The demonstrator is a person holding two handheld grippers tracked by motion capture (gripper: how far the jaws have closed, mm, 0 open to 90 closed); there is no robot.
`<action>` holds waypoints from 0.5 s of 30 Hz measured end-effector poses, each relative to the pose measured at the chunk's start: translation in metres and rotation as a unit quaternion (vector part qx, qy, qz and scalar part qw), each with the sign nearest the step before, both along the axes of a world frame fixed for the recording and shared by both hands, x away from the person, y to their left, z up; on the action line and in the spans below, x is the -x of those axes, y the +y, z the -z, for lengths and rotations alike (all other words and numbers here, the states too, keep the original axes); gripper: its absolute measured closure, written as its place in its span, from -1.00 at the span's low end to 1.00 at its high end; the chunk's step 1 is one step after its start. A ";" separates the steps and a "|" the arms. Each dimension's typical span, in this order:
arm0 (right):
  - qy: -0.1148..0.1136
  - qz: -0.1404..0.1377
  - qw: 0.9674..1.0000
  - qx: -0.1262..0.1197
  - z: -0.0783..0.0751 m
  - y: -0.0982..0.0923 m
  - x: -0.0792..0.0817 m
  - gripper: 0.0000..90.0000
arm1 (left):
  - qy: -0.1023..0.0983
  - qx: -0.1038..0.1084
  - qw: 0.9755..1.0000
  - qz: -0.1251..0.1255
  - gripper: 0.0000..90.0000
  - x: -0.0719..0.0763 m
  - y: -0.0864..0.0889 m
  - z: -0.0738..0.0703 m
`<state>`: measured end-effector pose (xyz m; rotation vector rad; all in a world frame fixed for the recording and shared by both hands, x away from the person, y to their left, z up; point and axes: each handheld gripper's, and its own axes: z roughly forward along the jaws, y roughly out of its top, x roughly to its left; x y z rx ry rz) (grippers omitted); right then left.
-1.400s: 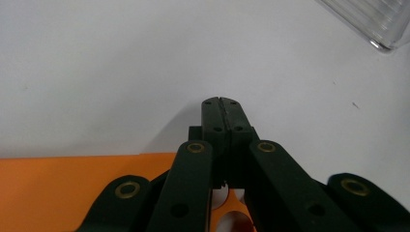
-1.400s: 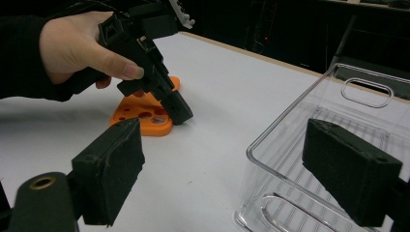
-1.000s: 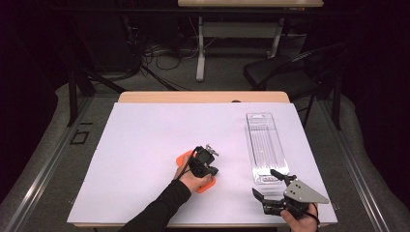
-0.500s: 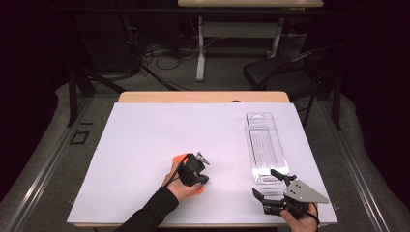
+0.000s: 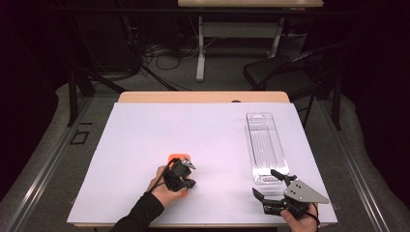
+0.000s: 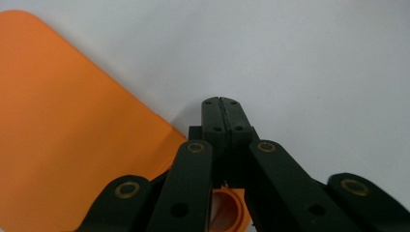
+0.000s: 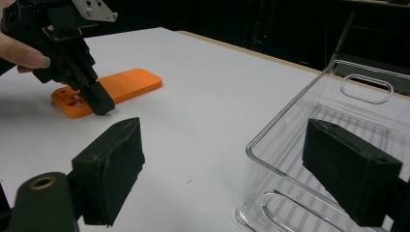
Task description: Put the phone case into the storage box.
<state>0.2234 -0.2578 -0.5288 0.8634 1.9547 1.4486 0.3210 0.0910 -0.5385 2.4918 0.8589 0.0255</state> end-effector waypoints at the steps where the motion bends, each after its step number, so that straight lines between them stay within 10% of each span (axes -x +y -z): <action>1: -0.001 0.001 1.000 0.000 0.000 0.000 0.000 -0.69 | 0.002 0.000 1.000 -0.002 1.00 0.001 0.003 0.000; 15: 0.000 0.002 1.000 0.000 0.000 0.000 0.000 -0.69 | -0.005 -0.005 0.999 -0.042 1.00 0.006 0.043 0.000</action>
